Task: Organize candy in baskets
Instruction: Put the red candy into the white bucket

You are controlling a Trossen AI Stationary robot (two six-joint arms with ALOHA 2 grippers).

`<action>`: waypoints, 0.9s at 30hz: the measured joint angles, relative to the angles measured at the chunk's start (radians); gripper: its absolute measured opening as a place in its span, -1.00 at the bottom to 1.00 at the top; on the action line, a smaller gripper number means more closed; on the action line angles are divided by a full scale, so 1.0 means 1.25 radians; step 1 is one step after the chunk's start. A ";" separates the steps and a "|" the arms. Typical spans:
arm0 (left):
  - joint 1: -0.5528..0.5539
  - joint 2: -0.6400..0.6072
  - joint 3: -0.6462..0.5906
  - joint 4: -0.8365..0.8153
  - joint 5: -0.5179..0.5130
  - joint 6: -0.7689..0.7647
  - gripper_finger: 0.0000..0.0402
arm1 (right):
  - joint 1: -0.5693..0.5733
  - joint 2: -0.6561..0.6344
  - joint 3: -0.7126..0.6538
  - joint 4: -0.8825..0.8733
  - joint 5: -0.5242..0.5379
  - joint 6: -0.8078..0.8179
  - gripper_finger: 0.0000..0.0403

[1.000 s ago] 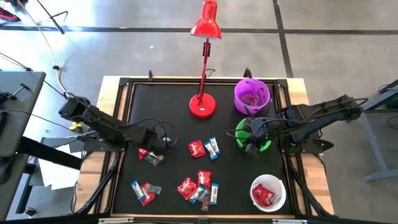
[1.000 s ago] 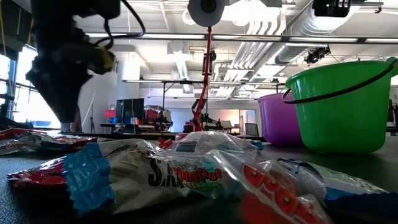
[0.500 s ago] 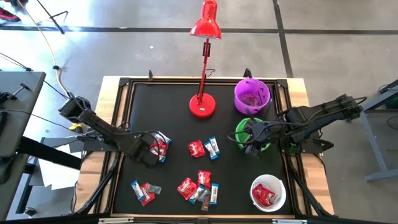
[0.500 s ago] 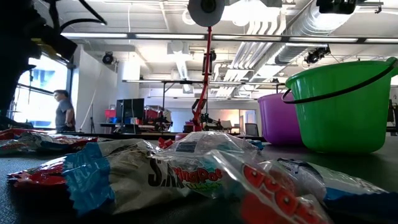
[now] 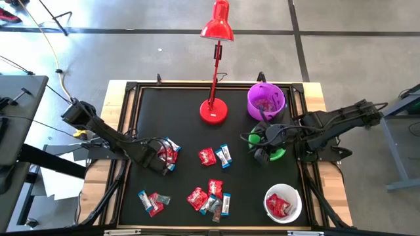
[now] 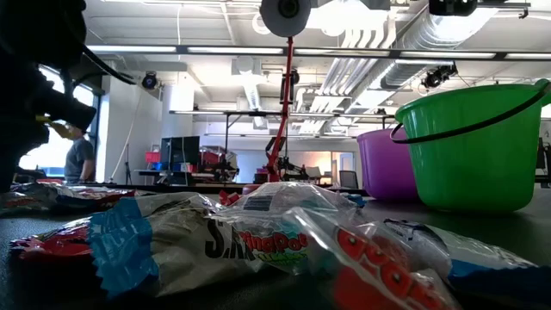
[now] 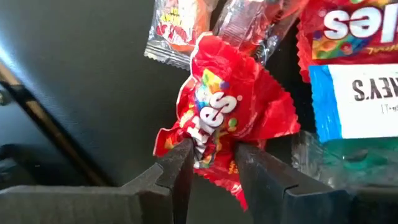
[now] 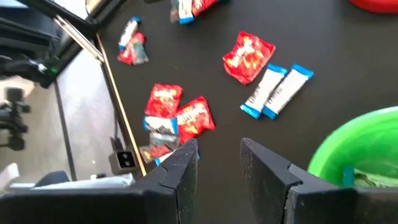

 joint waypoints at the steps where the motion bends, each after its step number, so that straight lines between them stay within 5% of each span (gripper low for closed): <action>1: 0.003 -0.001 -0.011 0.012 0.004 -0.002 -0.42 | -0.003 0.000 0.000 0.007 0.001 0.000 -0.42; 10: 0.005 0.001 -0.018 0.005 0.006 -0.060 -0.46 | -0.014 0.000 0.000 0.052 0.034 0.000 -0.42; 20: 0.005 0.001 -0.018 0.001 0.002 -0.141 -0.95 | -0.014 0.000 0.000 0.051 0.062 -0.001 -0.42; 27: 0.005 0.006 0.017 -0.021 -0.001 -0.175 -0.96 | -0.014 0.000 0.000 0.051 0.062 -0.009 -0.42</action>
